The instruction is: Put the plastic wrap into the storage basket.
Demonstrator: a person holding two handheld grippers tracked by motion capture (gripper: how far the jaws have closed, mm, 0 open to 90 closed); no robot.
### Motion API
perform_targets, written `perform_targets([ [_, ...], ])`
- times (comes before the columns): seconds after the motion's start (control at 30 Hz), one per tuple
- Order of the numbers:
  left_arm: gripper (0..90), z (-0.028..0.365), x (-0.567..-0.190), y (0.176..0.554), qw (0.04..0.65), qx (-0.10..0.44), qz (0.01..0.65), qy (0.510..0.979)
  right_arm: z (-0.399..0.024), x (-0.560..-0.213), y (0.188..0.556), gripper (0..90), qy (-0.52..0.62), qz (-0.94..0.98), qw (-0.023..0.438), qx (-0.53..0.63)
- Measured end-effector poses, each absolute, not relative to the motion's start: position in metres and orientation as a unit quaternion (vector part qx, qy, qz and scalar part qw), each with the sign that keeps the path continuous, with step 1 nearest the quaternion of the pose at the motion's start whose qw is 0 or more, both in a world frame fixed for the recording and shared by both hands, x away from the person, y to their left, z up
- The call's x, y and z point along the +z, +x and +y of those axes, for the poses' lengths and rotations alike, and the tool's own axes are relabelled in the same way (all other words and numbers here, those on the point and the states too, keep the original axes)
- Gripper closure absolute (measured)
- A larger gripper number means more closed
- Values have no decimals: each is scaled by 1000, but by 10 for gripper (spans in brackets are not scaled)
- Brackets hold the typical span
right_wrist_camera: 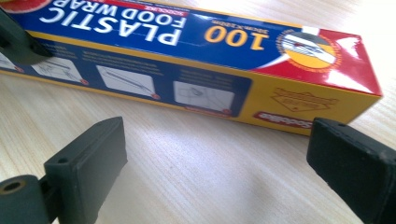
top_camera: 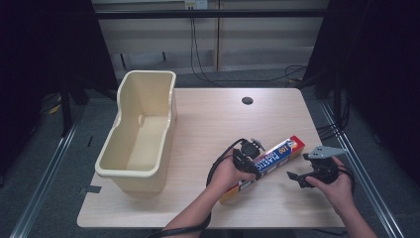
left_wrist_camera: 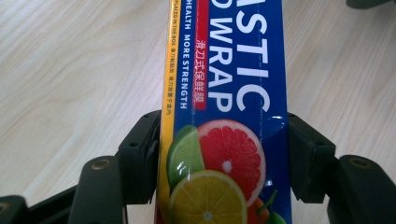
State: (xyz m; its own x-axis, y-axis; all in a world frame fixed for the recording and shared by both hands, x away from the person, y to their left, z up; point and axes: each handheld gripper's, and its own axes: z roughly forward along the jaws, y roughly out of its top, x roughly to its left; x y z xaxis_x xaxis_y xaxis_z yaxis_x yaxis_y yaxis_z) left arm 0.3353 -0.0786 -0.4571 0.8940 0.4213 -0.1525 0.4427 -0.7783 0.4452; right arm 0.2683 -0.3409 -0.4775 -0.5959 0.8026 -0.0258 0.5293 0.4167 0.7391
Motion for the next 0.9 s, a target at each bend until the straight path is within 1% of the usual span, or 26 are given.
perform_targets([
  [0.2,363,-65,-457,332,236,-23,235,943,-340,-477,269,49,404,820,195,356],
  [0.23,354,-66,-459,332,246,-24,242,938,-339,-477,269,49,404,820,196,355],
  [0.3,326,-67,-459,332,245,-24,241,939,-339,-477,269,49,405,820,196,355],
  [0.47,333,-77,-461,336,264,-19,232,936,-340,-477,269,49,407,819,193,357],
  [0.63,330,-86,-463,337,247,-15,227,942,-341,-477,269,49,406,819,194,357],
  [0.67,346,-90,-464,339,241,-15,239,940,-341,-477,269,49,405,818,196,357],
  [0.77,351,-92,-464,341,235,-19,244,941,-340,-477,269,49,404,819,194,358],
  [0.83,378,-92,-462,341,229,-12,239,944,-340,-477,269,49,405,820,195,355],
  [0.9,397,-93,-460,341,218,-17,242,945,-340,-477,269,49,402,821,193,357],
])
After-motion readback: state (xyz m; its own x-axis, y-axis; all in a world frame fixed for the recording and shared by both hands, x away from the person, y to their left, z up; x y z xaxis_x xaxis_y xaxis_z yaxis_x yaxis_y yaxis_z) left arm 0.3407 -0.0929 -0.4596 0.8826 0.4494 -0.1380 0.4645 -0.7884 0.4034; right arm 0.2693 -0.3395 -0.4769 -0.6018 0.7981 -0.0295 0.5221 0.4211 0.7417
